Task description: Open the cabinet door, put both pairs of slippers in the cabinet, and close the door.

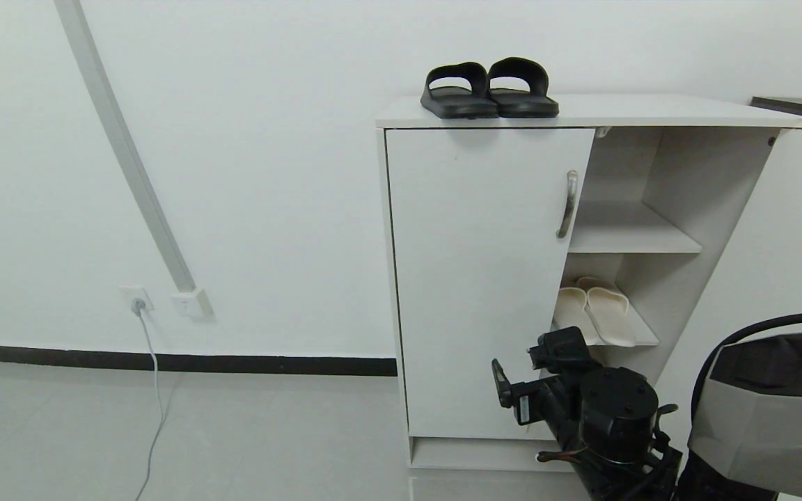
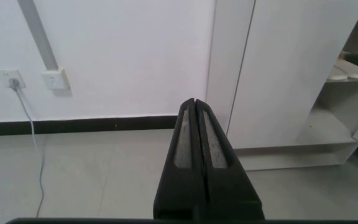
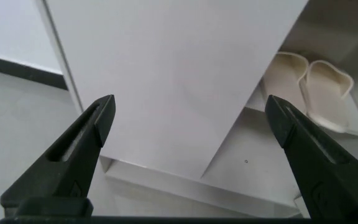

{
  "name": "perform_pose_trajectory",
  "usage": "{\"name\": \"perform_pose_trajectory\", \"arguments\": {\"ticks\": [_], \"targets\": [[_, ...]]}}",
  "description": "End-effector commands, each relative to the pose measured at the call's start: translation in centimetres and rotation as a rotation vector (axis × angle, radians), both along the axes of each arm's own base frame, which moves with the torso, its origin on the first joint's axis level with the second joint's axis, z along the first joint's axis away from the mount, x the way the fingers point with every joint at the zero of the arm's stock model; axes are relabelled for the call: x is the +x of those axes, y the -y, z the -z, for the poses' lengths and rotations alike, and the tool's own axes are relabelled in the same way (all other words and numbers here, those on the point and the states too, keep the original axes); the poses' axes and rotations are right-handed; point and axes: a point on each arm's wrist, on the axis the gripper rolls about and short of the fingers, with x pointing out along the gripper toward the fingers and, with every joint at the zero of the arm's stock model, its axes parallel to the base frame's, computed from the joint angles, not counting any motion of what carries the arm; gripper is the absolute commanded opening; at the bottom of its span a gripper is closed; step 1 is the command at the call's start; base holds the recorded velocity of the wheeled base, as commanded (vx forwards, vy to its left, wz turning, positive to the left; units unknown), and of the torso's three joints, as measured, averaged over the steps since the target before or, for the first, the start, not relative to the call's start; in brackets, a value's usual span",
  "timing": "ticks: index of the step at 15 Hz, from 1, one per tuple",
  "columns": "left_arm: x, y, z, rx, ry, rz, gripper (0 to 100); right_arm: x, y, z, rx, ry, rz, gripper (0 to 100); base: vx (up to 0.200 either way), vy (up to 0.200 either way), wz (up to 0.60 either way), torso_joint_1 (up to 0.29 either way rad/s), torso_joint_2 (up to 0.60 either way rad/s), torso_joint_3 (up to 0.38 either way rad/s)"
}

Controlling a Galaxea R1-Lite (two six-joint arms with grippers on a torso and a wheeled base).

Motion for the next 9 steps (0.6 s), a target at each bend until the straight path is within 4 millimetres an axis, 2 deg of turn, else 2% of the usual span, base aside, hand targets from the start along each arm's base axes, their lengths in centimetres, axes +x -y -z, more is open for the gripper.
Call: {"name": "perform_pose_trajectory", "arguments": {"ticks": [1, 9], "targets": [[0.01, 0.0, 0.0, 0.0, -0.001, 0.002, 0, -0.24, 0.2, -0.15, 0.0, -0.002, -0.01, 100, 0.0, 0.0, 0.0, 0.0, 0.0, 0.0], [0.01, 0.0, 0.0, -0.002, -0.001, 0.0, 0, -0.4, 0.68, 0.52, -0.019, -0.032, -0.052, 100, 0.0, 0.0, 0.0, 0.0, 0.0, 0.0]]}}
